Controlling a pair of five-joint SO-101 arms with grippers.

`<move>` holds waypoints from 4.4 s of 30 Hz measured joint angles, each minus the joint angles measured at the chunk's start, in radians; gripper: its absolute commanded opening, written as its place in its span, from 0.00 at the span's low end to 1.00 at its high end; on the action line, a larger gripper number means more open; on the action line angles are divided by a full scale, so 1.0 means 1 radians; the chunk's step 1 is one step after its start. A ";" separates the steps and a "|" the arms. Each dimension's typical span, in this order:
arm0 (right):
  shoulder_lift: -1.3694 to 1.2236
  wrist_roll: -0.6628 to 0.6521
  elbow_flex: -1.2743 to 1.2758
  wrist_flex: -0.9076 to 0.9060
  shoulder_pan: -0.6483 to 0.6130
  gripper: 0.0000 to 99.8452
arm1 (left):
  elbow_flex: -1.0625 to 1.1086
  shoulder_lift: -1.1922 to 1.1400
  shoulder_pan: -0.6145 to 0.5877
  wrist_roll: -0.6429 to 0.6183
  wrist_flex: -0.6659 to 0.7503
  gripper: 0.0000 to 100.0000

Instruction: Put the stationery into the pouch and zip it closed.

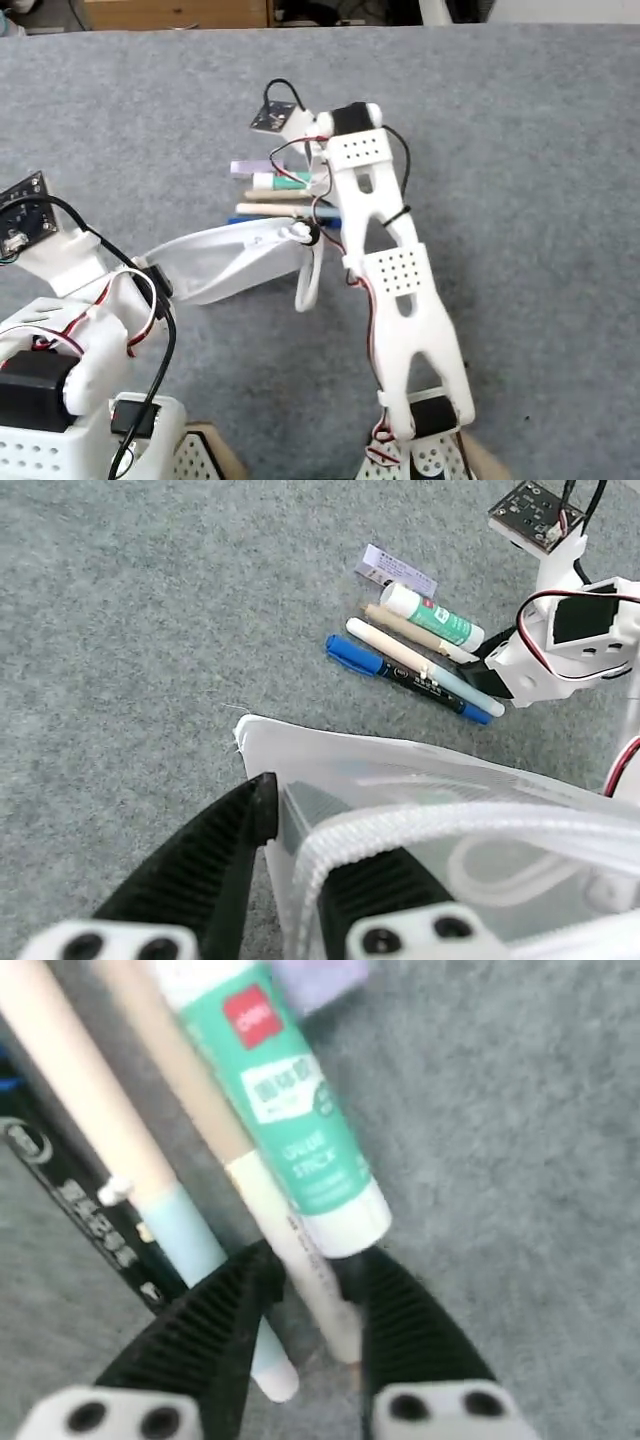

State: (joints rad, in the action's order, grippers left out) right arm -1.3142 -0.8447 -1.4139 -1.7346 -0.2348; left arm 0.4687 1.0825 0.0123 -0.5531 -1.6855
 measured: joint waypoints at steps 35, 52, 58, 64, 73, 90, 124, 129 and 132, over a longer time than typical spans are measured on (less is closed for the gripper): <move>1.142 -0.147 1.550 0.028 0.483 0.01 | 0.003 0.002 0.000 0.000 0.000 0.03; 1.157 -0.123 1.803 0.203 0.548 0.22 | 0.003 0.002 0.000 0.000 0.000 0.03; 1.191 -0.132 1.803 0.203 0.446 0.25 | 0.003 0.002 0.000 0.000 0.000 0.03; 1.188 -0.135 1.783 0.318 0.299 0.25 | 0.003 0.002 0.000 0.000 0.000 0.03; 0.807 -0.104 1.422 0.276 0.218 0.18 | 0.003 0.002 0.000 0.000 0.000 0.03; 0.488 -0.103 0.933 -0.017 0.224 0.22 | 0.003 0.002 0.000 0.000 0.000 0.03; 0.520 -0.008 1.060 0.091 0.187 0.22 | 0.003 0.002 0.000 0.000 0.000 0.03; 0.471 -0.002 0.971 0.021 0.187 0.12 | 0.003 0.002 0.000 0.000 0.000 0.03; 0.471 -0.002 0.948 0.014 0.189 0.06 | 0.003 0.002 0.000 0.000 0.000 0.03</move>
State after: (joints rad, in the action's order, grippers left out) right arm -0.8431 -0.8462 -0.4657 -1.7208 -0.0460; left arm 0.4718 1.0840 0.0123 -0.5531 -1.6855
